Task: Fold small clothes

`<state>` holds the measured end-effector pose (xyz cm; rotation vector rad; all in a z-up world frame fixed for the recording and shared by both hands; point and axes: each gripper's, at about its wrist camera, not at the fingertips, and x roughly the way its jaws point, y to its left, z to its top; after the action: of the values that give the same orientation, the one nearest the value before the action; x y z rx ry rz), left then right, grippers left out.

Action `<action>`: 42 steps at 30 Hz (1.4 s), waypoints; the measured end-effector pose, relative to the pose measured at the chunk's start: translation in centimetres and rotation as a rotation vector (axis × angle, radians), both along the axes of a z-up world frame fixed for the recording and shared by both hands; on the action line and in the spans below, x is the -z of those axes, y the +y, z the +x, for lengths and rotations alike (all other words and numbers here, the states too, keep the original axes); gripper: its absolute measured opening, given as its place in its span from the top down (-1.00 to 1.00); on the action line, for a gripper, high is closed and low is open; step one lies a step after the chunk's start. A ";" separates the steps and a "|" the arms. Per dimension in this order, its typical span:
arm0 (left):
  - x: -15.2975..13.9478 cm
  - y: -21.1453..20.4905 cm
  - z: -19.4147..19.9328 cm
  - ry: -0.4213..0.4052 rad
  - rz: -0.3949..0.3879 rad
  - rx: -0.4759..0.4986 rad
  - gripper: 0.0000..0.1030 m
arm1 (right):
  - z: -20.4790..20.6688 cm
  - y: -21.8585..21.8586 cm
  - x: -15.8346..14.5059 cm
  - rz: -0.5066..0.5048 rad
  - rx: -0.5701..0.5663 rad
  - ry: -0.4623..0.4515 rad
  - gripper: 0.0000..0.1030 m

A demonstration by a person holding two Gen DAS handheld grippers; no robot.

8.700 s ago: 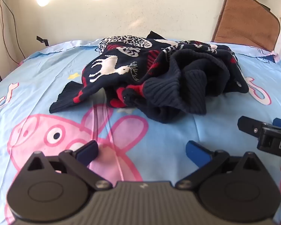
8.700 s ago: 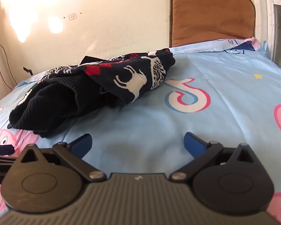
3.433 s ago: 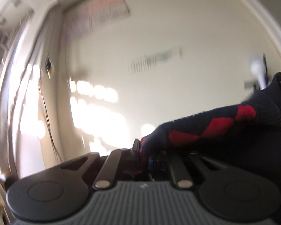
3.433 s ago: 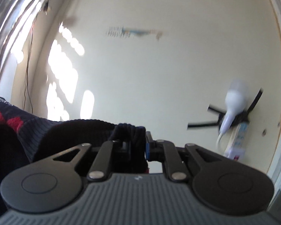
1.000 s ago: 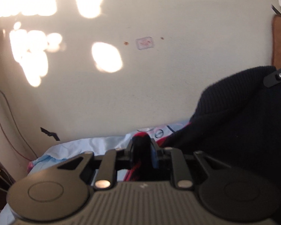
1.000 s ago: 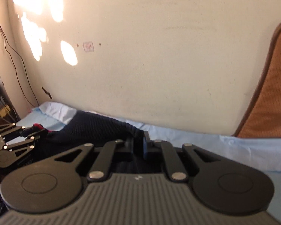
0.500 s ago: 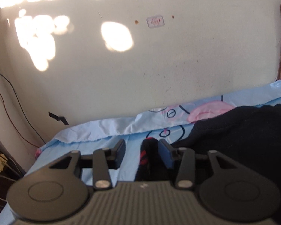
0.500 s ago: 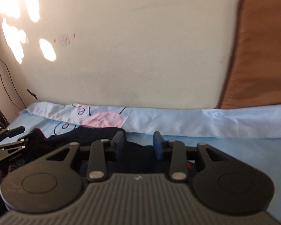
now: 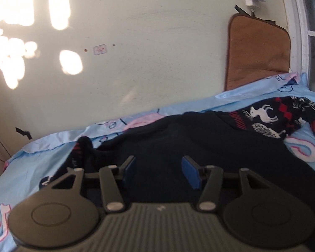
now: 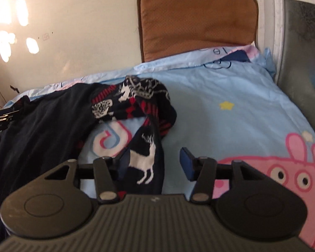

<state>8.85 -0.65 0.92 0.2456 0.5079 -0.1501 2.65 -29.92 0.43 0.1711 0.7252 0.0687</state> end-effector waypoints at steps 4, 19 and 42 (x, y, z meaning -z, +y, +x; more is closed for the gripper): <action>1.6 -2.6 -0.4 0.027 -0.002 0.002 0.04 | 1.8 -0.5 0.8 -0.064 0.026 0.028 0.88; 4.0 -3.0 0.7 0.135 -0.059 -0.062 -0.08 | 10.8 -10.9 -2.2 -0.280 0.400 -0.042 0.07; 0.4 16.3 -20.7 0.179 -0.313 -0.133 -0.55 | -6.9 5.1 3.1 0.575 -0.322 0.133 0.04</action>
<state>-11.80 15.66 0.56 -0.1081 0.6677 -0.1207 -4.23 -24.84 -2.65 0.6109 0.8475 0.5804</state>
